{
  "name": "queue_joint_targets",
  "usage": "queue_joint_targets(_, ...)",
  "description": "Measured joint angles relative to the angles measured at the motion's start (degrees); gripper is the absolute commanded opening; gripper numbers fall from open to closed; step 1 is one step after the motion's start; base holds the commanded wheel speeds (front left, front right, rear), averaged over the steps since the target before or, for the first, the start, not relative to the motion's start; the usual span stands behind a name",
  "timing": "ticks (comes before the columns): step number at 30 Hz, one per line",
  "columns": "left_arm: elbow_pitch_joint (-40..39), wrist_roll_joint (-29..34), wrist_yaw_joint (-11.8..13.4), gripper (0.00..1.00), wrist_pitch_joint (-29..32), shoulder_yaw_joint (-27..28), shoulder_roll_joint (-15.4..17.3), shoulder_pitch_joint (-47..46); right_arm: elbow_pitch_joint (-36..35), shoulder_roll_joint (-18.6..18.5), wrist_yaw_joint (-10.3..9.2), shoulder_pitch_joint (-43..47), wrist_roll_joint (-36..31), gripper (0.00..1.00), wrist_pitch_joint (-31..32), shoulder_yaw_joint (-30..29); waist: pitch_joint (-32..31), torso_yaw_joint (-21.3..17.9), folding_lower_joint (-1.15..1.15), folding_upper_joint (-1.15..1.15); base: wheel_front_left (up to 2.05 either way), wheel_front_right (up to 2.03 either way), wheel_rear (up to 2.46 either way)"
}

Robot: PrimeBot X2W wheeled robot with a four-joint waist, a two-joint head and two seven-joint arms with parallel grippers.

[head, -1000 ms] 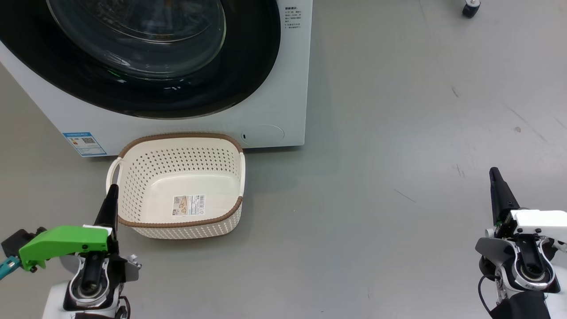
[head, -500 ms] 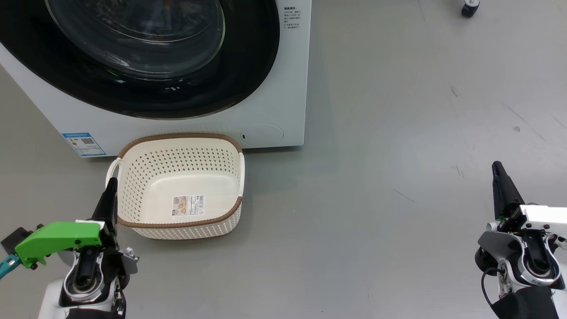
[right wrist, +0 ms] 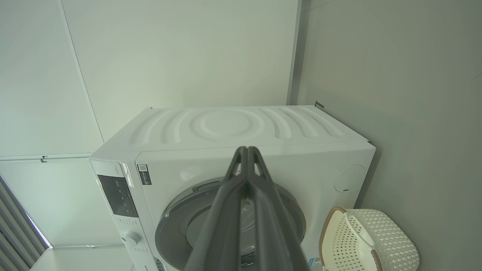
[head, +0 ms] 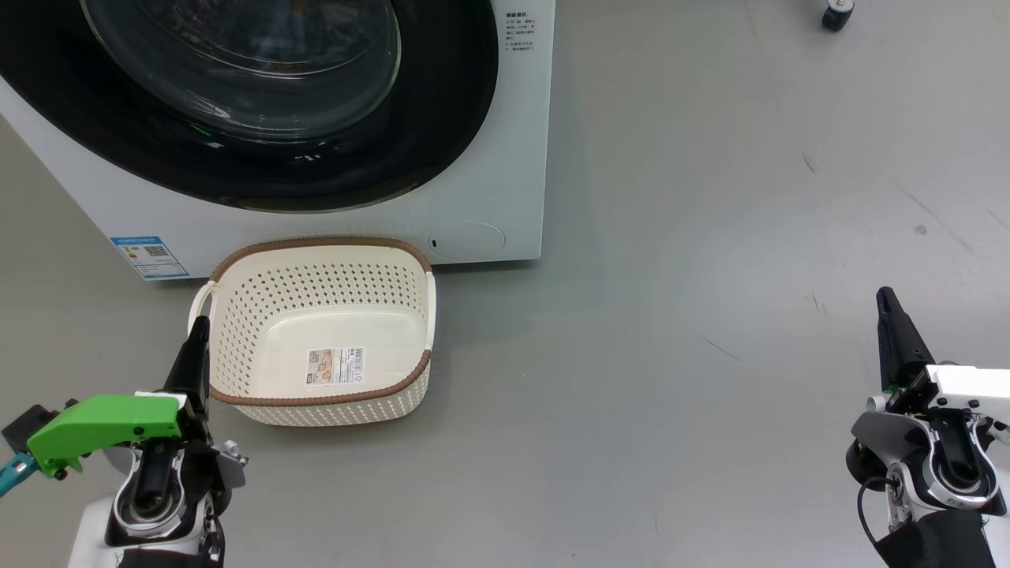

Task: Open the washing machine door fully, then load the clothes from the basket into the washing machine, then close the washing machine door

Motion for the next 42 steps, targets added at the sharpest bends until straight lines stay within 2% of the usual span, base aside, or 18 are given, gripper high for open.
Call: queue_joint_targets(42, -0.01, -0.01, 0.00, 0.00, 0.00, -0.01, -0.03, 0.00, -0.01, 0.00, 0.00, 0.00, 0.00, 0.00, 0.00, -0.03, 0.01, 0.00, 0.00, 0.00, 0.00, 0.00, 0.00)
